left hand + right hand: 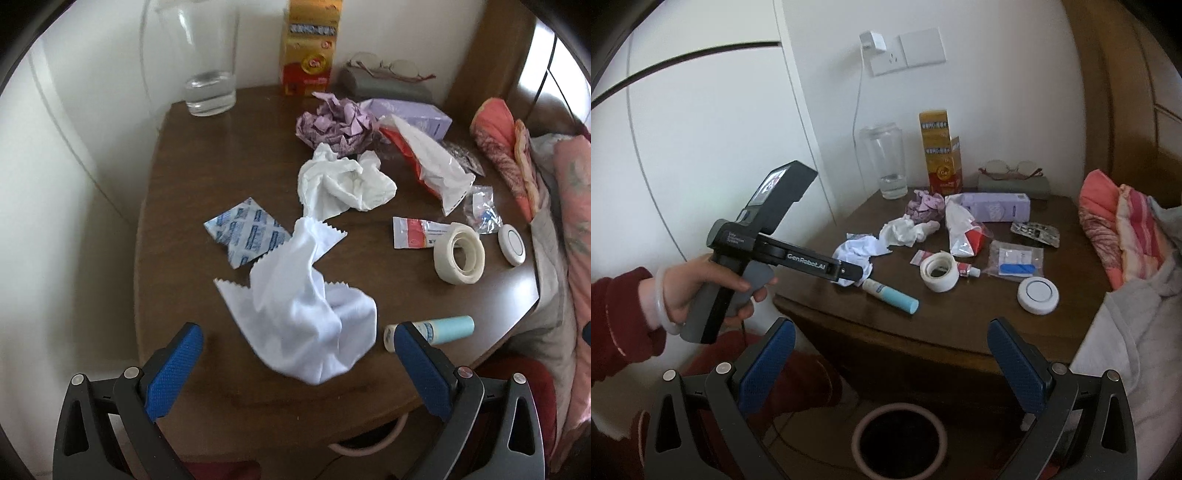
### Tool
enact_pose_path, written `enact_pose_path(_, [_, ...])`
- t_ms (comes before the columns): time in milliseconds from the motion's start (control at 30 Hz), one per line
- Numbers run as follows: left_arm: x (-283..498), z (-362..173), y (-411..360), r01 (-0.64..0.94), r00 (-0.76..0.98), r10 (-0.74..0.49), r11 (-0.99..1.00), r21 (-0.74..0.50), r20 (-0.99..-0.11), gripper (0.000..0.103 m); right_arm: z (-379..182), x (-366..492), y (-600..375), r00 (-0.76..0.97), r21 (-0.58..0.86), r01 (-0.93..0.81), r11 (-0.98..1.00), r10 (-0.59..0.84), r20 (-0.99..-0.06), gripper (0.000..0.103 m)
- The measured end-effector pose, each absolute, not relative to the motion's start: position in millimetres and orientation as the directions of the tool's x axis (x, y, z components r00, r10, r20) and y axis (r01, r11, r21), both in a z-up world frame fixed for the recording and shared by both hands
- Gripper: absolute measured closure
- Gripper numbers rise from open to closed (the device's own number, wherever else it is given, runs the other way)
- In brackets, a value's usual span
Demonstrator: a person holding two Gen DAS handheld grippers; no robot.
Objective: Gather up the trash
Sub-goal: 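Grasp the white cloth wipe with the left tool while the right tool grasps the lip balm tube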
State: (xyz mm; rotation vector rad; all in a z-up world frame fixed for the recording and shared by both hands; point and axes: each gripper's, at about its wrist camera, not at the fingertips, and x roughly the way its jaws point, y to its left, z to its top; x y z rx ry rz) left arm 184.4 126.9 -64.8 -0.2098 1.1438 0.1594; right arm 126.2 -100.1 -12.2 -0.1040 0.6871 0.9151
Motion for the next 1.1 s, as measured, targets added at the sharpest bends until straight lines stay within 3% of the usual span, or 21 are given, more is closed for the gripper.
enact_pose_path(300, [207.7, -67.2, 134.6, -0.204, 0.362, 0.005, 0.976, -0.074, -0.932, 0.0, -32.2, 171.7, -50.8, 0.219, 0.221, -0.799, 0.559, 0.613, -0.759, 0.0])
enact_pose_path(733, [235.2, -76.4, 134.5, -0.149, 0.288, 0.02, 0.989, -0.024, -0.957, 0.0, -36.2, 184.7, -12.9, 0.138, 0.188, -0.86, 0.475, 0.569, -0.811, 0.0])
enact_pose_path(1100, [231.5, -82.7, 145.9, -0.164, 0.283, 0.042, 0.987, -0.005, -0.958, 0.002, -65.1, 202.4, 27.4, 0.051, 0.144, -0.893, 0.426, 0.415, -0.909, 0.0])
